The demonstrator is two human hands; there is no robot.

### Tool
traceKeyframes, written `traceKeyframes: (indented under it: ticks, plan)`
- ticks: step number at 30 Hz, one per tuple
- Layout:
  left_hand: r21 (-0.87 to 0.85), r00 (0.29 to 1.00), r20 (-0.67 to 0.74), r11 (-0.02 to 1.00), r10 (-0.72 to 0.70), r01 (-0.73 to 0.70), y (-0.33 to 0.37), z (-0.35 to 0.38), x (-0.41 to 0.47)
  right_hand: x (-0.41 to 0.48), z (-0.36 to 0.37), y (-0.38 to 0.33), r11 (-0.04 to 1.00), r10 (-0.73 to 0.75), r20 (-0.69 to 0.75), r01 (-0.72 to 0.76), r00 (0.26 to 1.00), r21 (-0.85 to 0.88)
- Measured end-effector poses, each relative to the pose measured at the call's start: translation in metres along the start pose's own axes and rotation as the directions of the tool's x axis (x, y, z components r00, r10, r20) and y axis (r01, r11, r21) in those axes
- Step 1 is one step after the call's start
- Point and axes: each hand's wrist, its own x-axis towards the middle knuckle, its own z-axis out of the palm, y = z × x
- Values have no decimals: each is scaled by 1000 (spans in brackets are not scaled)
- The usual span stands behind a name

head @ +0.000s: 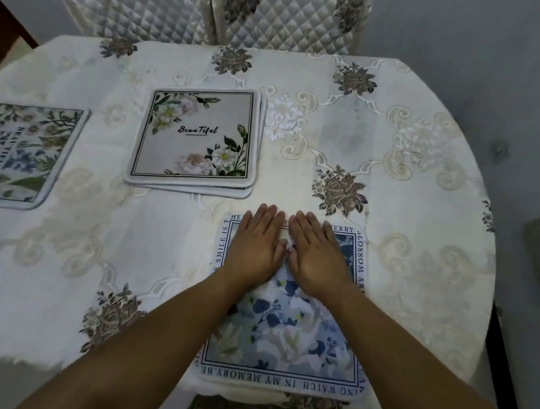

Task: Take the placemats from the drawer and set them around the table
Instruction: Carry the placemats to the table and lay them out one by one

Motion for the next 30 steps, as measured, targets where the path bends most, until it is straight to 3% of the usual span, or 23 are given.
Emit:
traceKeyframes:
  ticks: [8,13,18,21,25,30]
  plan:
    - [-50,998,-31,998,-45,44,-31,-4,-31,-43,-6,72,980,189,-89,-182,978,75]
    - [-54,989,-15,987,-150,149,-13,-9,-38,-45,-9,53,964,265,-79,-266,961,-9]
    - [-170,989,66,975,-134,143,53,3,-115,-112,17,-43,999,36,2,-36,999,40]
    - [-97,990,53,986,-128,132,62,20,-166,-149,40,-73,999,18,34,-19,999,29]
    - [-8,995,50,996,-85,85,45,19,-192,-162,37,-50,999,-30,42,32,999,-27]
    - [-14,991,24,991,-133,133,14,9,-197,-185,25,-4,996,88,13,-88,996,18]
